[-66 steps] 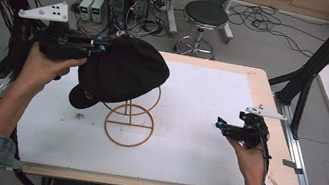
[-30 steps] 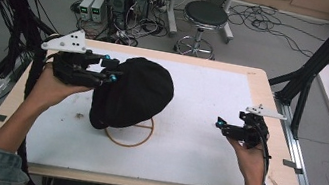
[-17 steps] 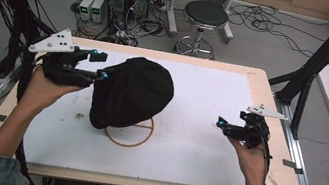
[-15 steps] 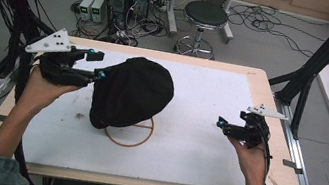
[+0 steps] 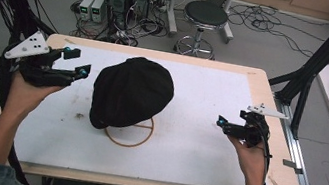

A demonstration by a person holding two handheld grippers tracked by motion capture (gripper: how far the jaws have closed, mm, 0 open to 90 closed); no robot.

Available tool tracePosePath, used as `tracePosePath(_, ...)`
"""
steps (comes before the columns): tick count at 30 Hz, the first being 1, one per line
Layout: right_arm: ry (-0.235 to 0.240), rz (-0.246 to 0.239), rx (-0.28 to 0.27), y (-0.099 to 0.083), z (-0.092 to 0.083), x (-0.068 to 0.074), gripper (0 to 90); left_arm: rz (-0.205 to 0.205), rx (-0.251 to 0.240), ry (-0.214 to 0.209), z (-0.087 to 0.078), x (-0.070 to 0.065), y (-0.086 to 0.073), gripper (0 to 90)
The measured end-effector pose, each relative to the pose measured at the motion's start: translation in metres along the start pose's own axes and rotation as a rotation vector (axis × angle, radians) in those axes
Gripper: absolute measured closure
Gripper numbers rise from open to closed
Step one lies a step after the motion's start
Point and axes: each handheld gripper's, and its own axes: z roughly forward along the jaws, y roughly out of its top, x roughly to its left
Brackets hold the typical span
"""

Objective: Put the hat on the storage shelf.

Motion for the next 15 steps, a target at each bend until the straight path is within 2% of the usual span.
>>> tracePosePath(2,-0.001,-0.004,-0.001,0.0,0.0,0.001,11.0,0.001,0.007,0.032,-0.002,0.004,-0.006,33.9)
tracePosePath(11,-0.001,-0.004,-0.002,0.0,0.0,0.001,11.0,-0.074,0.013,0.107,-0.011,0.022,-0.04,31.2)
tracePosePath(15,-0.003,-0.004,-0.004,0.0,0.0,0.002,11.0,-0.09,0.024,0.149,-0.015,0.028,-0.053,30.3)
